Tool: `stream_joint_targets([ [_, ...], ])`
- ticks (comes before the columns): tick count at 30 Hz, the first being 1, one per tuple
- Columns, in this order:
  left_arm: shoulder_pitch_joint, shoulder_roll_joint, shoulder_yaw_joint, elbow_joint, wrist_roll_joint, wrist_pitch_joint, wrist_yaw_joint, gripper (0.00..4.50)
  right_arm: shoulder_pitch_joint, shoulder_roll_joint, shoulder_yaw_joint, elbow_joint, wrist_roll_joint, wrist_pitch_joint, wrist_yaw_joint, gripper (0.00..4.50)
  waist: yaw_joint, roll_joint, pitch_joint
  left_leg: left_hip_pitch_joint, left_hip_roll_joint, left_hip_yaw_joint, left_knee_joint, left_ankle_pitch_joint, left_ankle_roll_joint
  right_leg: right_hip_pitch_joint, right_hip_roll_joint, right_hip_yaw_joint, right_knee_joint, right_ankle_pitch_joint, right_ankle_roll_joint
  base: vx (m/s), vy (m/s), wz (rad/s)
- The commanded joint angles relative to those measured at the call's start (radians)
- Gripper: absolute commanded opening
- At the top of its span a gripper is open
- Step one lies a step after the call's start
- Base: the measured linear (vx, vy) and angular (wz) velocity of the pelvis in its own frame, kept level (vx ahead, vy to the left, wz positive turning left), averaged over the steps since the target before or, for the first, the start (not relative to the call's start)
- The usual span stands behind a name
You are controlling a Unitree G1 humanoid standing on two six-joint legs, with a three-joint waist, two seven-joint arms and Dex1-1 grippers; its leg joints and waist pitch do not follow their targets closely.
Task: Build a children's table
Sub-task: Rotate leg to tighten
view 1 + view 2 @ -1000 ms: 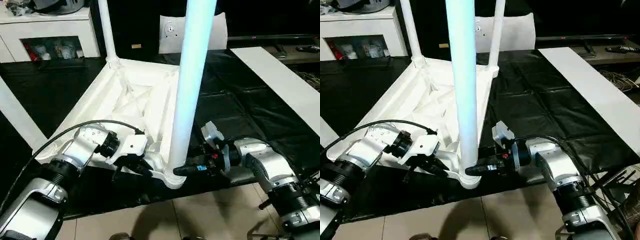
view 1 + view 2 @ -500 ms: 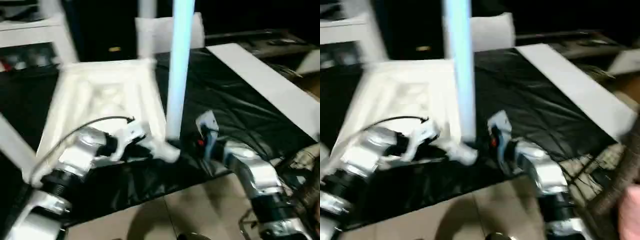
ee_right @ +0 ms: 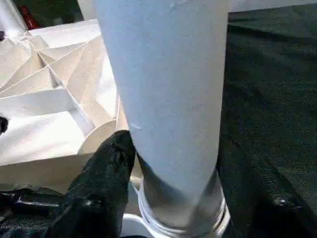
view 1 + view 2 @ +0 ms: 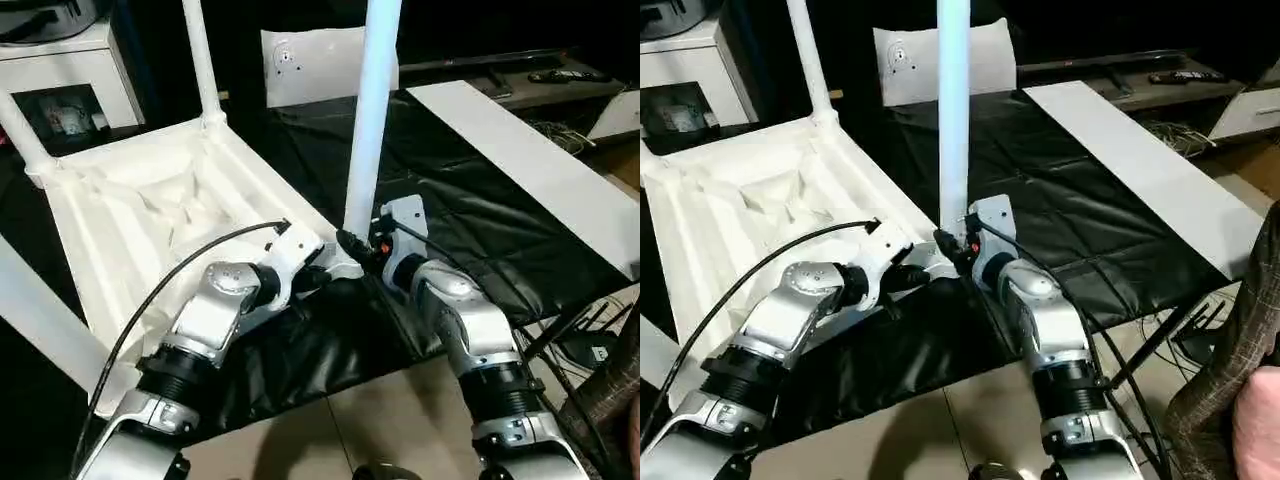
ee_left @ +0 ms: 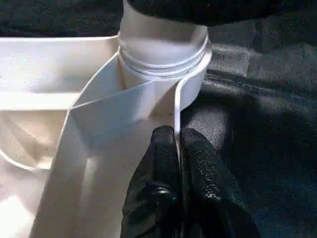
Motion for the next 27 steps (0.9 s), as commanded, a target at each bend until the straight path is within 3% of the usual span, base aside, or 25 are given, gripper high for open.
stream_joint_targets([
  [1,-0.023,0.007,-0.041,-0.014,-0.009,-0.029,-0.041,0.0,0.038,0.018,0.068,-0.014,0.031,-0.009,0.084,3.02,0.008,0.005,-0.06,-0.007,0.03,-0.015,-0.07,-0.255,0.048,0.051,-0.059,0.049,-0.09,-0.452,-0.104,0.0,0.0,0.0],
  [5,-0.019,0.045,-0.054,-0.006,-0.012,-0.084,-0.105,0.0,0.064,-0.018,0.059,-0.055,0.057,-0.039,0.146,3.28,0.013,0.005,-0.062,-0.009,0.033,-0.015,-0.071,-0.243,0.055,0.055,-0.06,0.054,-0.083,-0.405,-0.12,0.0,0.0,0.0],
  [12,-0.01,0.131,-0.094,0.02,-0.035,-0.243,-0.289,0.0,0.096,-0.142,0.069,-0.087,0.061,-0.11,0.309,3.95,0.032,0.004,-0.059,0.0,0.034,-0.011,-0.07,-0.261,0.052,0.049,-0.064,0.057,-0.09,-0.45,-0.113,0.0,0.0,0.0],
  [15,-0.016,0.204,-0.138,0.059,-0.047,-0.343,-0.448,0.0,0.102,-0.259,0.071,-0.104,0.099,-0.126,0.491,4.14,0.052,0.008,-0.063,0.005,0.041,-0.01,-0.072,-0.238,0.061,0.05,-0.059,0.061,-0.077,-0.358,-0.137,0.0,0.0,0.0],
  [17,-0.022,0.217,-0.144,0.075,-0.066,-0.385,-0.518,0.0,0.097,-0.3,0.079,-0.091,0.109,-0.141,0.563,4.38,0.063,0.003,-0.062,0.004,0.041,-0.007,-0.073,-0.229,0.061,0.053,-0.062,0.062,-0.07,-0.318,-0.163,0.0,0.0,0.0],
  [23,-0.043,0.253,-0.183,0.099,-0.084,-0.444,-0.664,0.0,0.077,-0.37,0.112,-0.075,0.127,-0.15,0.703,4.49,0.082,0.002,-0.062,0.005,0.043,-0.004,-0.072,-0.21,0.057,0.055,-0.064,0.063,-0.067,-0.329,-0.17,0.0,0.0,0.0],
  [24,-0.05,0.256,-0.191,0.107,-0.084,-0.456,-0.681,0.0,0.073,-0.379,0.121,-0.073,0.129,-0.156,0.728,4.49,0.083,-0.002,-0.063,0.005,0.043,-0.003,-0.071,-0.21,0.057,0.055,-0.065,0.064,-0.066,-0.328,-0.171,0.0,0.0,0.0],
  [27,-0.06,0.259,-0.202,0.12,-0.083,-0.476,-0.709,0.0,0.069,-0.393,0.137,-0.074,0.138,-0.158,0.775,4.49,0.091,0.0,-0.062,0.007,0.043,-0.002,-0.071,-0.217,0.054,0.054,-0.065,0.063,-0.069,-0.355,-0.166,0.0,0.0,0.0],
])
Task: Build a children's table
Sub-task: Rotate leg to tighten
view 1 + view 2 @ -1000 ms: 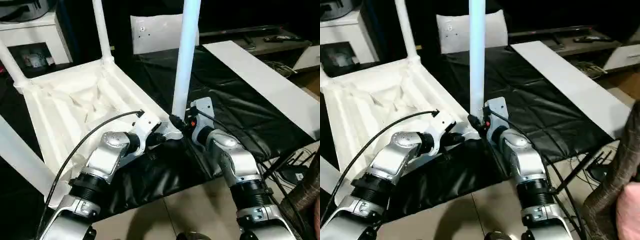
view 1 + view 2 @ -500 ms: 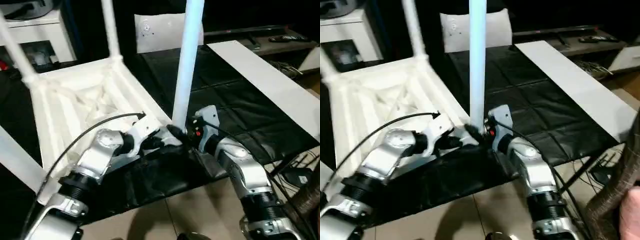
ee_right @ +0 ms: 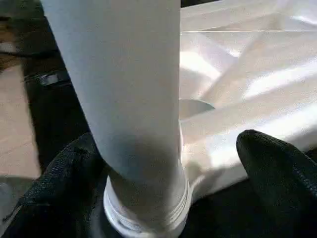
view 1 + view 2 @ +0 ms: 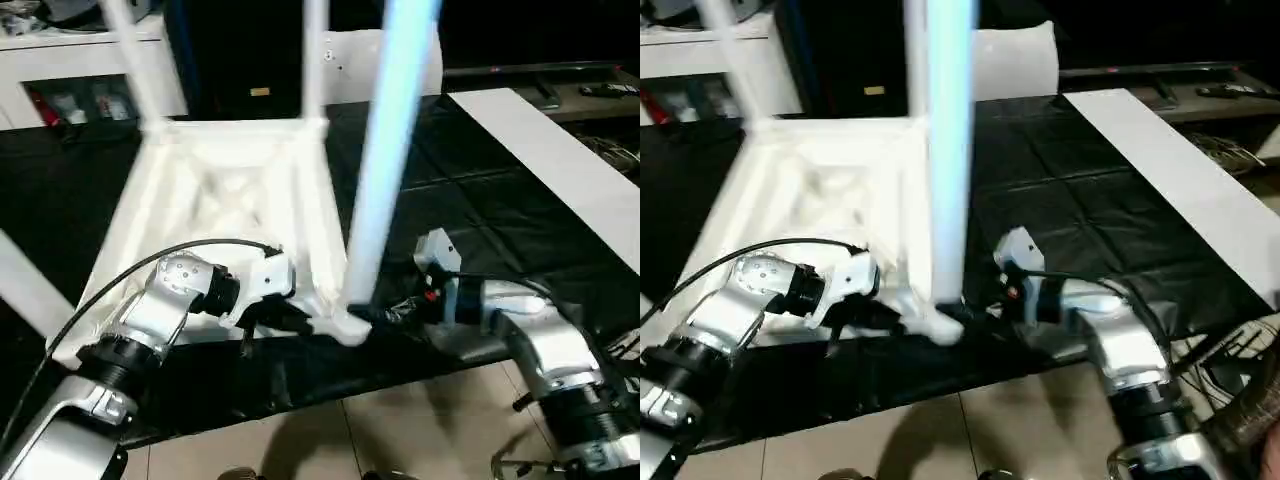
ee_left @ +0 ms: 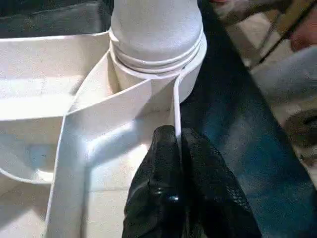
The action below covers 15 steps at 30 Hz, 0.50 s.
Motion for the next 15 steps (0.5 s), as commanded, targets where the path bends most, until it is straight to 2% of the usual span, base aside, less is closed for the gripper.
stream_joint_targets([
  [1,-0.028,-0.01,-0.068,-0.004,0.008,-0.046,-0.088,0.0,-0.018,-0.016,0.012,-0.001,0.026,0.004,0.055,4.49,-0.004,-0.001,-0.064,0.007,0.044,-0.004,-0.072,-0.212,0.055,0.056,-0.065,0.061,-0.07,-0.357,-0.163,0.0,0.0,0.0],
  [2,-0.035,-0.012,-0.075,0.003,0.01,-0.059,-0.111,0.0,-0.022,-0.021,0.019,-0.002,0.04,0.019,0.097,4.32,0.0,-0.001,-0.064,0.007,0.045,-0.003,-0.072,-0.205,0.058,0.055,-0.064,0.062,-0.069,-0.351,-0.162,0.0,0.0,0.0],
  [7,-0.054,-0.021,-0.096,0.019,0.02,-0.084,-0.153,0.0,-0.046,-0.021,0.028,0.033,0.071,0.045,0.17,3.9,0.003,-0.001,-0.067,0.004,0.047,-0.005,-0.071,-0.196,0.054,0.057,-0.065,0.06,-0.063,-0.32,-0.18,0.0,0.0,0.0],
  [8,-0.057,-0.025,-0.098,0.02,0.017,-0.083,-0.153,0.0,-0.051,-0.025,0.035,0.04,0.072,0.048,0.184,3.81,0.004,0.002,-0.066,0.004,0.047,-0.005,-0.072,-0.196,0.053,0.058,-0.066,0.06,-0.064,-0.321,-0.179,0.0,0.0,0.0],
  [10,-0.066,-0.034,-0.101,0.029,0.016,-0.088,-0.15,0.0,-0.061,-0.031,0.046,0.047,0.08,0.069,0.217,3.72,0.004,-0.001,-0.067,0.003,0.046,-0.005,-0.071,-0.196,0.051,0.059,-0.065,0.06,-0.064,-0.323,-0.179,0.0,0.0,0.0],
  [11,-0.069,-0.036,-0.102,0.032,0.016,-0.091,-0.151,0.0,-0.063,-0.033,0.049,0.047,0.084,0.078,0.228,3.48,0.004,-0.002,-0.067,0.002,0.045,-0.004,-0.07,-0.195,0.052,0.059,-0.064,0.059,-0.065,-0.325,-0.178,0.0,0.0,0.0],
  [15,-0.079,-0.037,-0.1,0.061,0.025,-0.114,-0.153,0.0,-0.071,-0.043,0.06,0.042,0.098,0.109,0.265,3.31,0.005,-0.001,-0.068,0.004,0.045,-0.005,-0.069,-0.189,0.051,0.059,-0.064,0.059,-0.066,-0.339,-0.17,0.0,0.0,0.0],
])
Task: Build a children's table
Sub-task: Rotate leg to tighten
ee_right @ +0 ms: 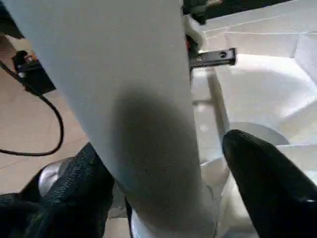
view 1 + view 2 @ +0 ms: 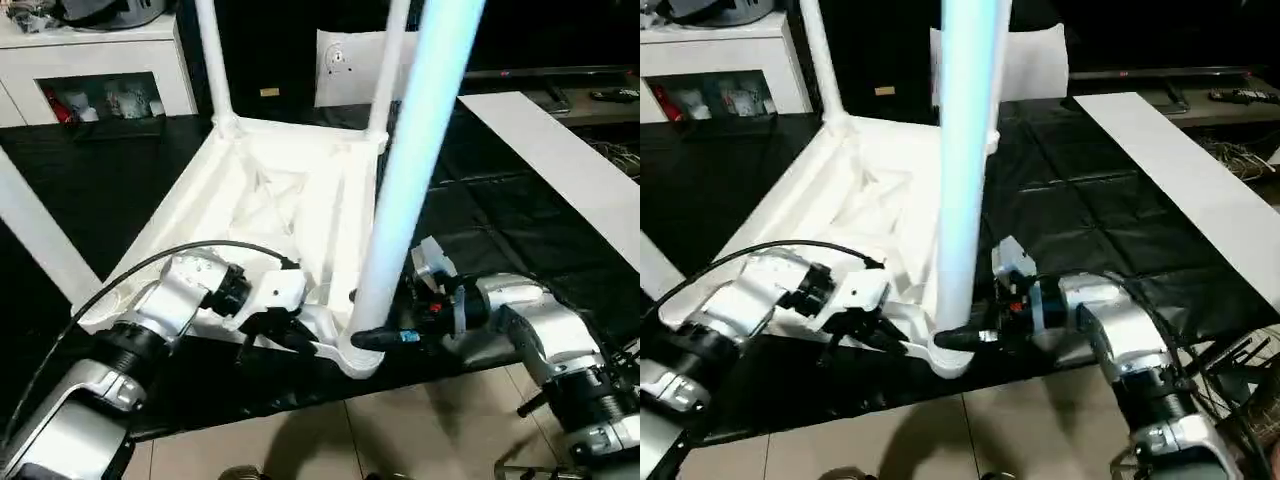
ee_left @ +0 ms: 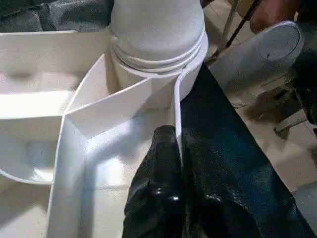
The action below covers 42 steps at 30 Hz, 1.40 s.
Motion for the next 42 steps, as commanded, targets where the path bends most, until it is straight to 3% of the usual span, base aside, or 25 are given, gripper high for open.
stream_joint_targets([
  [1,-0.02,-0.013,-0.038,0.002,0.018,-0.033,-0.05,0.0,-0.015,-0.012,0.014,-0.002,0.017,0.022,0.028,3.09,-0.005,-0.002,-0.068,0.003,0.045,-0.005,-0.07,-0.186,0.053,0.059,-0.064,0.059,-0.066,-0.334,-0.17,0.0,0.0,0.0],
  [12,-0.018,-0.002,-0.04,0.016,0.027,-0.048,-0.039,0.0,-0.024,-0.003,0.019,-0.01,0.034,0.06,0.047,2.3,0.0,-0.003,-0.068,0.004,0.046,-0.005,-0.07,-0.18,0.046,0.057,-0.065,0.058,-0.066,-0.349,-0.163,0.0,0.0,0.0],
  [17,-0.01,-0.002,-0.029,0.017,0.022,-0.042,-0.023,0.0,-0.017,0.019,0.004,-0.026,0.056,0.082,0.02,2.18,0.0,-0.005,-0.066,0.003,0.045,-0.006,-0.071,-0.187,0.043,0.057,-0.066,0.058,-0.068,-0.369,-0.156,0.0,0.0,0.0],
  [22,0.014,-0.014,0.044,-0.015,0.012,0.078,0.131,0.0,0.036,0.077,-0.007,-0.099,0.062,0.117,-0.106,2.16,-0.003,-0.002,-0.063,0.007,0.044,-0.007,-0.074,-0.212,0.025,0.052,-0.067,0.057,-0.077,-0.434,-0.128,0.0,0.0,0.0],
  [27,0.05,-0.034,0.104,-0.069,-0.011,0.191,0.242,0.0,0.053,0.151,-0.01,-0.086,-0.022,0.071,-0.29,2.11,-0.025,-0.003,-0.057,0.004,0.035,-0.014,-0.075,-0.258,0.007,0.051,-0.068,0.046,-0.095,-0.564,-0.072,0.0,0.0,0.0],
  [31,0.086,-0.083,0.157,-0.145,-0.002,0.328,0.405,0.0,0.032,0.275,-0.044,-0.032,-0.083,0.071,-0.545,2.06,-0.07,-0.007,-0.054,-0.003,0.028,-0.019,-0.071,-0.287,0.0,0.048,-0.065,0.037,-0.103,-0.61,-0.051,0.0,0.0,0.0],
  [34,0.084,-0.143,0.188,-0.164,0.006,0.405,0.525,0.0,0.005,0.345,-0.062,0.008,-0.116,0.072,-0.693,2.03,-0.097,-0.006,-0.054,0.001,0.019,-0.02,-0.062,-0.308,0.006,0.042,-0.063,0.028,-0.116,-0.661,-0.032,0.0,0.0,0.0],
  [38,0.065,-0.235,0.209,-0.167,0.028,0.473,0.675,0.0,-0.045,0.435,-0.101,0.087,-0.167,0.065,-0.898,2.01,-0.119,-0.007,-0.055,-0.003,0.019,-0.022,-0.061,-0.307,0.021,0.041,-0.06,0.028,-0.115,-0.636,-0.038,0.0,0.0,0.0],
  [42,0.043,-0.264,0.183,-0.157,0.055,0.473,0.706,0.0,-0.052,0.456,-0.084,0.104,-0.199,0.038,-0.919,2.01,-0.115,-0.004,-0.061,-0.003,0.024,-0.018,-0.065,-0.271,0.042,0.04,-0.059,0.041,-0.104,-0.54,-0.071,0.0,0.0,0.0],
])
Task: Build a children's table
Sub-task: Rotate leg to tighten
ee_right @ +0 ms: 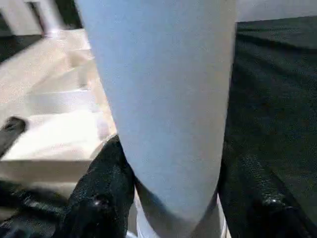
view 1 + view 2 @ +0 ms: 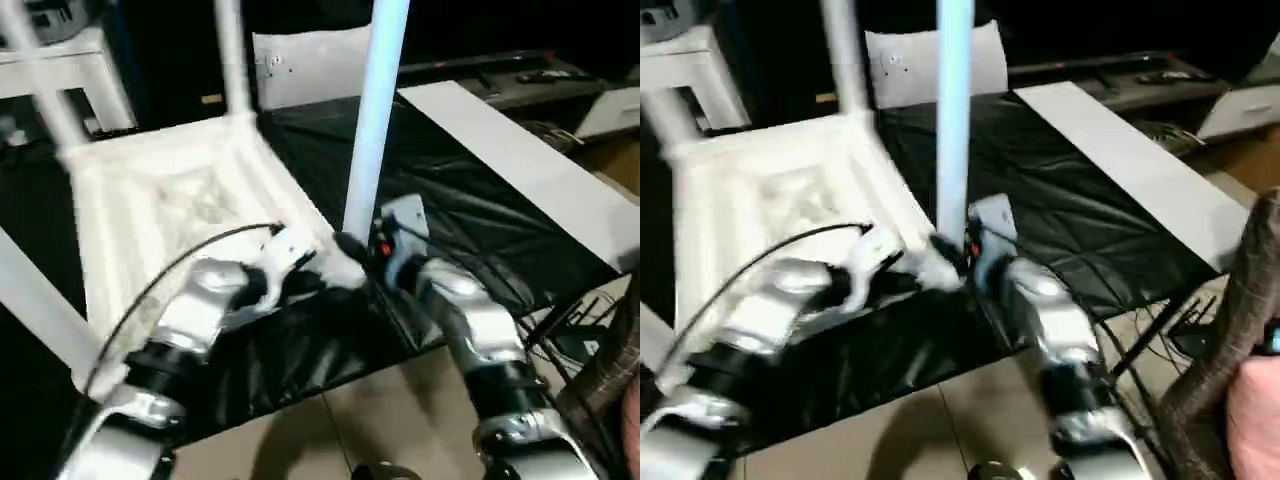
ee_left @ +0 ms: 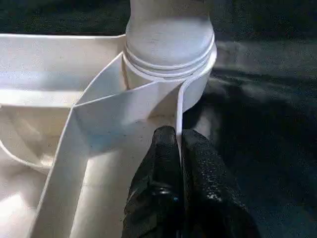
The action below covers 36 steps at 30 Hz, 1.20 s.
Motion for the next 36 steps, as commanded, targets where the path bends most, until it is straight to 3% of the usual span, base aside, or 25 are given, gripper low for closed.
stream_joint_targets([
  [1,-0.033,-0.039,-0.036,-0.014,0.0,-0.018,0.022,0.0,0.014,0.056,0.098,0.022,0.009,0.01,0.06,2.01,0.011,-0.004,-0.063,-0.006,0.026,-0.014,-0.07,-0.246,0.051,0.046,-0.06,0.048,-0.093,-0.489,-0.086,0.0,0.0,0.0],
  [2,-0.033,-0.036,-0.041,-0.013,0.008,-0.017,0.023,0.0,0.018,0.058,0.097,0.02,0.008,0.004,0.059,2.01,0.014,-0.003,-0.063,-0.01,0.028,-0.013,-0.072,-0.227,0.057,0.049,-0.058,0.05,-0.087,-0.453,-0.099,0.0,0.0,0.0],
  [3,-0.033,-0.035,-0.043,-0.014,0.011,-0.016,0.024,0.0,0.02,0.06,0.096,0.02,0.008,0.002,0.056,2.53,0.016,-0.004,-0.063,-0.01,0.028,-0.012,-0.071,-0.22,0.059,0.05,-0.059,0.051,-0.086,-0.442,-0.104,0.0,0.0,0.0],
  [4,-0.031,-0.03,-0.047,-0.014,0.016,-0.019,0.022,0.0,0.026,0.063,0.089,0.013,0.016,0.005,0.054,2.66,0.017,-0.004,-0.064,-0.012,0.028,-0.012,-0.071,-0.205,0.063,0.054,-0.06,0.053,-0.082,-0.422,-0.115,0.0,0.0,0.0],
  [5,-0.027,-0.022,-0.049,-0.013,0.018,-0.025,0.014,0.0,0.037,0.057,0.084,0.0,0.021,0.005,0.058,2.66,0.019,0.003,-0.063,-0.011,0.03,-0.012,-0.073,-0.202,0.064,0.054,-0.06,0.053,-0.081,-0.412,-0.123,0.0,0.0,0.0],
  [8,-0.02,-0.005,-0.052,-0.012,0.018,-0.034,0.002,0.0,0.055,0.038,0.077,-0.014,0.019,-0.016,0.066,3.09,0.019,0.003,-0.061,-0.006,0.03,-0.012,-0.074,-0.231,0.054,0.052,-0.06,0.052,-0.086,-0.439,-0.119,0.0,0.0,0.0],
  [13,-0.015,0.018,-0.057,-0.003,0.016,-0.057,-0.024,0.0,0.087,0.002,0.065,-0.057,0.039,-0.046,0.125,3.39,0.022,-0.002,-0.061,-0.007,0.032,-0.012,-0.076,-0.236,0.054,0.054,-0.06,0.055,-0.085,-0.431,-0.118,0.0,0.0,0.0],
  [18,-0.013,0.072,-0.078,0.024,-0.001,-0.145,-0.132,0.0,0.14,-0.111,0.06,-0.119,0.078,-0.091,0.29,3.84,0.039,-0.002,-0.062,-0.006,0.035,-0.01,-0.076,-0.219,0.068,0.055,-0.061,0.058,-0.081,-0.402,-0.125,0.0,0.0,0.0],
  [20,-0.014,0.084,-0.085,0.031,-0.002,-0.18,-0.159,0.0,0.145,-0.135,0.062,-0.123,0.079,-0.101,0.32,4.03,0.042,-0.002,-0.06,-0.006,0.034,-0.01,-0.076,-0.229,0.071,0.054,-0.061,0.057,-0.084,-0.414,-0.124,0.0,0.0,0.0],
  [23,-0.013,0.136,-0.116,0.034,-0.033,-0.265,-0.313,0.0,0.156,-0.224,0.069,-0.142,0.101,-0.099,0.452,4.39,0.049,-0.004,-0.059,-0.002,0.034,-0.01,-0.076,-0.246,0.072,0.054,-0.063,0.057,-0.088,-0.466,-0.106,0.0,0.0,0.0],
  [27,-0.02,0.196,-0.155,0.042,-0.058,-0.352,-0.493,0.0,0.15,-0.305,0.078,-0.161,0.153,-0.081,0.618,4.47,0.062,-0.002,-0.06,0.003,0.038,-0.01,-0.077,-0.239,0.073,0.052,-0.065,0.06,-0.086,-0.449,-0.119,0.0,0.0,0.0],
  [29,-0.028,0.208,-0.162,0.049,-0.07,-0.371,-0.544,0.0,0.143,-0.33,0.087,-0.16,0.165,-0.085,0.671,4.47,0.074,0.001,-0.063,0.006,0.046,-0.007,-0.078,-0.208,0.07,0.05,-0.061,0.064,-0.071,-0.341,-0.161,0.0,0.0,0.0],
  [31,-0.038,0.221,-0.178,0.066,-0.066,-0.402,-0.582,0.0,0.131,-0.347,0.098,-0.143,0.167,-0.106,0.71,4.47,0.082,-0.002,-0.064,0.006,0.046,-0.004,-0.078,-0.198,0.066,0.052,-0.061,0.064,-0.063,-0.297,-0.182,0.0,0.0,0.0],
  [36,-0.06,0.24,-0.213,0.096,-0.052,-0.451,-0.658,0.0,0.111,-0.374,0.126,-0.12,0.186,-0.098,0.816,4.21,0.099,-0.007,-0.064,0.004,0.045,-0.002,-0.076,-0.195,0.06,0.057,-0.067,0.065,-0.062,-0.326,-0.177,0.0,0.0,0.0],
])
